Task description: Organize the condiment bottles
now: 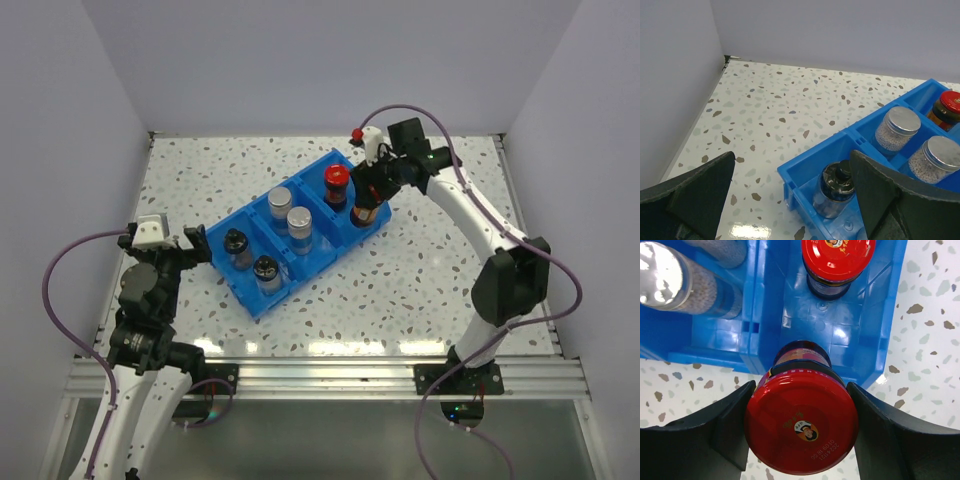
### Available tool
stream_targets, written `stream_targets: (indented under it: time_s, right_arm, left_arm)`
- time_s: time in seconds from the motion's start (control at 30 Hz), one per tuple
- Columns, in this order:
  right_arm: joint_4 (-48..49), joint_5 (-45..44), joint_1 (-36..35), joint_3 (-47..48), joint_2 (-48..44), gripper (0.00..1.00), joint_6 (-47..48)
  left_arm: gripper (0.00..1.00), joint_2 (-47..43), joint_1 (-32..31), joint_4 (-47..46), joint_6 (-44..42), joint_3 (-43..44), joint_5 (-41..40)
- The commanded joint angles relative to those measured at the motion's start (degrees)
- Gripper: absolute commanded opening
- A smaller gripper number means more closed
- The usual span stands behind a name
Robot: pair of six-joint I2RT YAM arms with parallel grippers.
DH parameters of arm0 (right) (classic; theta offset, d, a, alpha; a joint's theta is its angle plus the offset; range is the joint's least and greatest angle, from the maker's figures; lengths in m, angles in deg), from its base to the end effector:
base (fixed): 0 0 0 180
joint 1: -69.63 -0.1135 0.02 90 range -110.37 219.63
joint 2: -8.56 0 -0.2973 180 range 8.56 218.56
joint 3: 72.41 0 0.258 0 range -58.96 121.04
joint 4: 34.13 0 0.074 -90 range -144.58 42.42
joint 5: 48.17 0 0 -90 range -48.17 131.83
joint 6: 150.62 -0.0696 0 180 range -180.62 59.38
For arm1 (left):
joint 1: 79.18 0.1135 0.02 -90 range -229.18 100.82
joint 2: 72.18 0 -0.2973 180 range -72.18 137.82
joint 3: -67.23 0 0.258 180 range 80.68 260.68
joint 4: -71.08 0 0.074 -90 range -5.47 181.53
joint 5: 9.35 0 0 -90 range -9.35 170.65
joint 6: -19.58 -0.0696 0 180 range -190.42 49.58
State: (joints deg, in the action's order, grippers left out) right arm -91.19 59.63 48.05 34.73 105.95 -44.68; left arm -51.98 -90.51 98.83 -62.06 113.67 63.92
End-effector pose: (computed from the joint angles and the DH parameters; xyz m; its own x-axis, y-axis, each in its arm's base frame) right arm 0.3712 0.1697 0.3489 -0.5081 -0.4822 -0.7137 -0.7098 0.7038 0.0298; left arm 0.1147 -0.0026 0.3265 -0.0119 -0.1396 -0.9901 -0.0968 0.9857 -0.1378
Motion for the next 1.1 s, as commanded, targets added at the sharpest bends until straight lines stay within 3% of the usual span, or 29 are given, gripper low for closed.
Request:
stream_targets:
  time_s: [0.0, 0.3, 0.47, 0.5, 0.6, 0.63, 0.73, 0.93, 1.07]
  right_arm:
    - [5.7, -1.1, -1.0, 6.4, 1.3, 0.00, 0.6]
    - [6.6, -2.2, -3.1, 7.6, 10.9, 0.01, 2.3]
    - [6.5, -3.6, -3.7, 7.8, 14.3, 0.20, 3.4]
    - [6.4, -3.7, -3.6, 7.8, 14.8, 0.37, 3.7]
    - [6.2, -4.1, -3.7, 7.3, 14.5, 0.65, 4.0]
    - [6.1, -4.3, -3.8, 7.2, 13.5, 0.81, 4.1]
    - [5.5, -4.4, -3.7, 6.7, 9.9, 0.99, 4.3]
    - [4.3, -5.9, -3.6, 2.3, -1.6, 0.99, 3.7]
    - [13.0, -14.6, -2.2, -10.8, -14.7, 0.99, -0.9]
  left_arm:
    - [1.00, 0.6, -0.2, -1.9, -0.1, 0.1, -1.1]
    - [1.00, 0.6, -0.2, -2.0, -0.2, 0.1, -1.4]
    - [1.00, 0.6, -0.2, -1.9, -0.2, 0.1, -1.5]
    - [1.00, 0.5, -0.1, -2.0, -0.1, 0.1, -1.5]
    - [1.00, 0.4, -0.2, -1.9, -0.2, 0.1, -1.5]
    - [1.00, 0.4, -0.2, -1.9, -0.2, 0.1, -1.5]
    - [1.00, 0.4, -0.2, -1.9, -0.2, 0.1, -1.5]
    - [1.00, 0.4, -0.2, -1.9, -0.1, 0.1, -0.9]
    - [1.00, 0.9, -0.2, -2.0, -0.1, 0.2, -0.6]
